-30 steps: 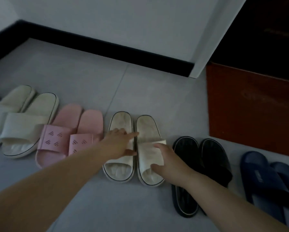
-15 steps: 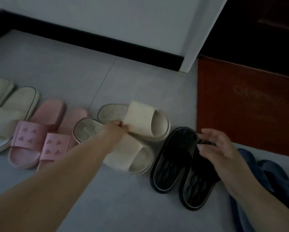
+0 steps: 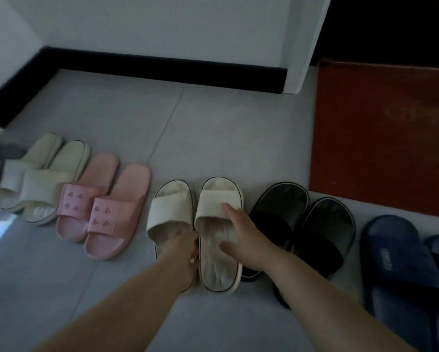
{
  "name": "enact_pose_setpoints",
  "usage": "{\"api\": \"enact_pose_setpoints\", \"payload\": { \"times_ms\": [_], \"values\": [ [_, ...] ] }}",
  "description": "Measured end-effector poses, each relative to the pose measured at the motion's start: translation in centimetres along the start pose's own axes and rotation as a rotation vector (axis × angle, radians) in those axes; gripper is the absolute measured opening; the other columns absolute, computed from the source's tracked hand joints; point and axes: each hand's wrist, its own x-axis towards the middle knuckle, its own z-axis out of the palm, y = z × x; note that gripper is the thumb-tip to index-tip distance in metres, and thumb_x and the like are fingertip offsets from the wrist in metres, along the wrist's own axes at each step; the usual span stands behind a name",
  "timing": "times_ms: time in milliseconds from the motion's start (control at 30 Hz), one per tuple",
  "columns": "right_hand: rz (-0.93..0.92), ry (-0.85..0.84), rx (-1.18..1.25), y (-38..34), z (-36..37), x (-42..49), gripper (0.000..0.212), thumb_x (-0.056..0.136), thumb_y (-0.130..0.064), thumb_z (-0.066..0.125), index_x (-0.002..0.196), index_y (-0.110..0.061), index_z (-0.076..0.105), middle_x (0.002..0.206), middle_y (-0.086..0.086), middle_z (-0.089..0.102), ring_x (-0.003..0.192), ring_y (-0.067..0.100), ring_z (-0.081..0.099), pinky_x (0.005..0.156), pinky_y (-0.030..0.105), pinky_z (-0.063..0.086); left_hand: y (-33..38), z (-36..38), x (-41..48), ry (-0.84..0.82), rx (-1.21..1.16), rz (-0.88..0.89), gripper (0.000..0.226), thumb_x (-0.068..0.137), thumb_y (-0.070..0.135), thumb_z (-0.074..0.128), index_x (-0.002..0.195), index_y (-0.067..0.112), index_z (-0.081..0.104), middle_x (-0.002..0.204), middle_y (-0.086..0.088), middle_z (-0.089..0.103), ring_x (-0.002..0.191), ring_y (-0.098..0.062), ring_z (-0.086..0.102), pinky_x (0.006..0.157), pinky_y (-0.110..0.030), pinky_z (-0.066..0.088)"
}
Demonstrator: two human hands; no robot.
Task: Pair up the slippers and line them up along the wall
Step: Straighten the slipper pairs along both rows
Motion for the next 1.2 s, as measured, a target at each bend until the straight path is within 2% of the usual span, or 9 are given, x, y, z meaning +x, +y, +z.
{"api": "enact_pose_setpoints", "payload": {
  "times_ms": [167,233,400,533,700,833,1000,1100,1200],
  "values": [
    [-0.004,0.134,0.099,-0.7,3.0,1.6,0.079,0.085,0.001,0.038,0.147,-0.025,-0.002,0.158,-0.009,-0.005,0.143,0.014,-0.016,0.108,0.022,0.001,5.9,-4.7,-4.1,-0.025,0.336,0.152,0.019,0.089,0.000,0.041,0.091,0.016,0.052,0.077,-0.007,0.048,0.071,-0.020,0.047,0.065,-0.029,0.035],
    [0.046,0.201,0.135,-1.5,3.5,1.8,0.076,0.088,0.001,0.037,0.147,-0.025,-0.004,0.158,-0.006,-0.007,0.144,0.016,-0.014,0.115,0.027,0.005,9.8,-5.5,-7.2,-0.034,0.418,0.253,0.026,0.092,0.000,0.034,0.078,0.015,0.050,0.072,-0.005,0.046,0.064,-0.018,0.044,0.059,-0.026,0.028],
    [0.129,0.254,0.177,-3.9,3.9,1.4,0.076,0.091,-0.012,0.046,0.147,-0.016,-0.005,0.158,0.003,0.000,0.145,0.024,0.004,0.117,0.034,0.013,15.4,-6.7,-12.5,0.000,0.680,0.549,0.025,0.087,0.000,0.048,0.100,0.020,0.056,0.081,-0.003,0.060,0.064,-0.006,0.059,0.065,-0.021,0.035],
    [0.283,0.469,0.150,-5.0,6.3,3.1,0.077,0.086,-0.009,0.049,0.147,-0.020,0.002,0.153,0.007,0.017,0.131,0.031,0.028,0.106,0.041,0.033,15.2,-8.7,-6.8,0.019,0.985,0.572,0.042,0.077,0.001,0.063,0.117,0.009,0.052,0.080,0.002,0.058,0.079,-0.018,0.054,0.072,-0.023,0.040],
    [0.331,0.606,-0.191,-1.1,7.8,4.6,0.082,0.085,-0.009,0.052,0.146,-0.023,0.000,0.152,0.006,0.014,0.133,0.030,0.023,0.103,0.039,0.036,13.8,-9.8,3.6,-0.161,1.282,0.607,0.040,0.084,0.002,0.057,0.123,-0.001,0.046,0.108,-0.017,0.060,0.084,-0.020,0.053,0.073,-0.024,0.041],
    [0.449,0.679,-0.299,-1.0,8.3,2.5,0.083,0.085,-0.018,0.054,0.146,-0.021,-0.003,0.154,0.007,0.007,0.135,0.032,0.019,0.104,0.043,0.034,18.4,-11.5,7.5,-0.266,1.358,0.718,0.048,0.084,0.008,0.058,0.130,0.007,0.043,0.126,-0.019,0.056,0.114,-0.031,0.054,0.097,-0.033,0.042],
    [0.410,0.543,-0.563,-5.5,11.9,5.6,0.086,0.082,-0.037,0.051,0.146,-0.024,-0.005,0.157,0.005,-0.003,0.144,0.032,-0.002,0.116,0.049,-0.001,24.9,-14.0,11.3,-0.310,1.114,0.809,0.040,0.082,0.011,0.063,0.121,0.013,0.053,0.125,-0.015,0.057,0.114,-0.028,0.054,0.099,-0.032,0.040],
    [0.321,0.492,-0.638,-8.9,14.9,9.2,0.082,0.079,-0.053,0.045,0.146,-0.030,0.002,0.158,0.002,0.004,0.144,0.029,-0.004,0.114,0.048,-0.008,24.8,-14.8,13.4,-0.385,1.088,0.787,0.037,0.083,0.012,0.061,0.119,0.012,0.056,0.123,-0.014,0.058,0.104,-0.022,0.054,0.087,-0.023,0.037],
    [0.442,0.503,-0.696,-9.5,15.5,10.8,0.073,0.090,-0.031,0.040,0.146,-0.028,-0.006,0.158,0.003,0.000,0.145,0.029,-0.006,0.115,0.048,-0.008,24.2,-15.8,14.3,-0.474,1.130,0.791,0.036,0.084,0.015,0.059,0.120,0.013,0.055,0.121,-0.011,0.060,0.107,-0.021,0.056,0.088,-0.025,0.039]
  ]
}}
